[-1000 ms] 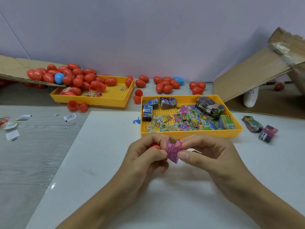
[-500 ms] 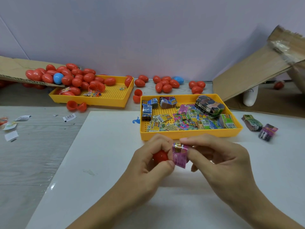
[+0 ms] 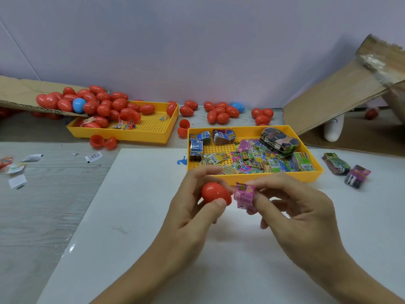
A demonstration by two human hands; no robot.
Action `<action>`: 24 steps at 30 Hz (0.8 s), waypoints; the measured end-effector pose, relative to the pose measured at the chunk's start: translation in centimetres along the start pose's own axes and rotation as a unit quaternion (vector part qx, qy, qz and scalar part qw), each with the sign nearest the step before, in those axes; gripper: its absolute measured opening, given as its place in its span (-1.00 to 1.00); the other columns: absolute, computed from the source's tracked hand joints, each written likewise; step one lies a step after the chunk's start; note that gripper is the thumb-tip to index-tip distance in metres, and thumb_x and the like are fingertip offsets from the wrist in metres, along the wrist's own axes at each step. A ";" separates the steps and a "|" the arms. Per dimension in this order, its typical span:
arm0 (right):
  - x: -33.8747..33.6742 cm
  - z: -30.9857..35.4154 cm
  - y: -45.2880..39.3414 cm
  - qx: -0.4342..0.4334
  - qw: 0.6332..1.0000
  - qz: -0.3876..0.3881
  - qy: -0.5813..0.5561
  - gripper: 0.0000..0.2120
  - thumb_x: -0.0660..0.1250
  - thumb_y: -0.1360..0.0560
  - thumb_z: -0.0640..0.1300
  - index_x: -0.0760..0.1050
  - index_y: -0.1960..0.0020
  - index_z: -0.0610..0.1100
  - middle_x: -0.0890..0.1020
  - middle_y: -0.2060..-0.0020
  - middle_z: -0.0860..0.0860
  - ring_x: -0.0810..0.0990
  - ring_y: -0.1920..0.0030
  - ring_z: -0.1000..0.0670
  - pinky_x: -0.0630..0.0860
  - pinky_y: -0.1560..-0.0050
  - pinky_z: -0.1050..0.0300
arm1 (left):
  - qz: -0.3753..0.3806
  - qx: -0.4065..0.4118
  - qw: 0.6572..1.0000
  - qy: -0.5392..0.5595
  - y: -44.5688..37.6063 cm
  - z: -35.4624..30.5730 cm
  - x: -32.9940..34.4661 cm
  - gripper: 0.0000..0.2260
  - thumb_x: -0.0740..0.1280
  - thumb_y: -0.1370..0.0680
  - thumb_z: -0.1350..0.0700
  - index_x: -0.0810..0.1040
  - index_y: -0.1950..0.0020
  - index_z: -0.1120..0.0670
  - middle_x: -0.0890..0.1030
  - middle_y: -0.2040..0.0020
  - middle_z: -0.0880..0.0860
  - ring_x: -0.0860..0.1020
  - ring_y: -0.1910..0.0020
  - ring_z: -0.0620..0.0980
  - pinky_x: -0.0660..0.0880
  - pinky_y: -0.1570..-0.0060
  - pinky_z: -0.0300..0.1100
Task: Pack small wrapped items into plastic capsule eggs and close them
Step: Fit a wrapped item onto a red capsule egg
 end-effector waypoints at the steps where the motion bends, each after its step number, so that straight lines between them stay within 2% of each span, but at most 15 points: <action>1: 0.0 0.0 0.0 -0.003 1.000 0.004 0.000 -0.92 0.40 -0.45 -0.07 0.64 0.07 0.01 0.66 0.20 0.14 0.66 0.28 0.02 0.53 0.50 0.06 | -0.006 0.004 1.000 0.006 0.0 0.0 0.0 -0.72 0.34 -0.43 0.04 0.50 -0.14 -0.12 0.61 0.01 -0.02 0.56 0.13 -0.10 0.49 0.14 -0.28; 3: 0.1 0.1 0.0 -0.006 1.000 0.020 0.000 -0.91 0.41 -0.45 -0.05 0.65 0.07 -0.01 0.66 0.20 0.14 0.65 0.26 0.02 0.53 0.50 0.09 | -0.009 0.017 1.000 -0.002 -0.1 -0.2 0.1 -0.77 0.38 -0.44 0.07 0.49 -0.09 -0.04 0.63 -0.01 0.04 0.59 0.04 -0.03 0.53 0.11 -0.24; 5: 0.2 0.2 0.1 -0.007 1.000 0.030 0.003 -0.91 0.42 -0.45 -0.04 0.65 0.08 -0.02 0.66 0.20 0.13 0.65 0.25 0.03 0.51 0.48 0.17 | -0.002 0.024 1.000 -0.017 0.0 -0.2 0.2 -0.78 0.39 -0.45 0.08 0.50 -0.07 0.00 0.62 -0.03 0.08 0.60 -0.04 0.08 0.58 0.02 -0.09; 8: 0.1 0.1 0.1 -0.001 1.000 0.018 0.014 -0.88 0.41 -0.45 -0.02 0.65 0.06 -0.03 0.66 0.20 0.14 0.65 0.24 0.03 0.50 0.48 0.19 | 0.000 0.020 1.000 -0.021 0.1 -0.2 0.3 -0.76 0.40 -0.45 0.08 0.51 -0.09 0.01 0.61 -0.04 0.11 0.58 -0.05 0.12 0.57 -0.04 0.03; 12: 0.0 0.2 0.1 -0.006 1.000 0.009 0.006 -0.90 0.40 -0.47 -0.02 0.65 0.06 0.00 0.67 0.22 0.14 0.63 0.28 0.03 0.50 0.51 0.15 | -0.003 0.012 1.000 -0.020 0.1 -0.1 0.4 -0.76 0.42 -0.43 0.06 0.52 -0.08 0.00 0.61 -0.01 0.07 0.59 0.01 0.08 0.59 0.04 -0.04; 16: 0.1 0.1 0.2 -0.022 0.999 0.015 0.037 -0.91 0.39 -0.48 -0.02 0.65 0.06 0.03 0.67 0.23 0.17 0.63 0.28 0.05 0.52 0.46 0.10 | -0.002 0.010 1.000 -0.007 0.1 0.0 0.4 -0.75 0.41 -0.44 0.09 0.52 -0.09 0.07 0.63 -0.01 0.11 0.60 0.02 0.09 0.57 0.08 -0.08; 21: -0.1 0.2 0.1 -0.063 0.994 0.022 0.085 -0.91 0.39 -0.50 -0.06 0.64 0.03 -0.01 0.64 0.22 0.17 0.62 0.25 0.08 0.46 0.41 0.28 | -0.002 0.016 1.000 -0.006 0.2 -0.1 0.4 -0.76 0.43 -0.44 0.07 0.53 -0.07 0.04 0.63 -0.01 0.10 0.60 0.03 0.08 0.58 0.08 -0.09; 24: -0.2 0.1 0.1 -0.069 0.992 0.019 0.099 -0.90 0.39 -0.50 -0.06 0.65 0.04 -0.04 0.64 0.21 0.18 0.61 0.25 0.10 0.45 0.41 0.29 | -0.013 0.024 1.000 -0.013 0.1 0.0 0.4 -0.77 0.46 -0.43 0.07 0.53 -0.05 0.01 0.64 0.00 0.08 0.62 0.00 0.09 0.61 0.07 -0.07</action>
Point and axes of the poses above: each hand's wrist, its own y-axis away from the middle knuckle, its own x-axis out of the palm, z = x × y, the point moved 1 cm from there along -y, towards the middle knuckle
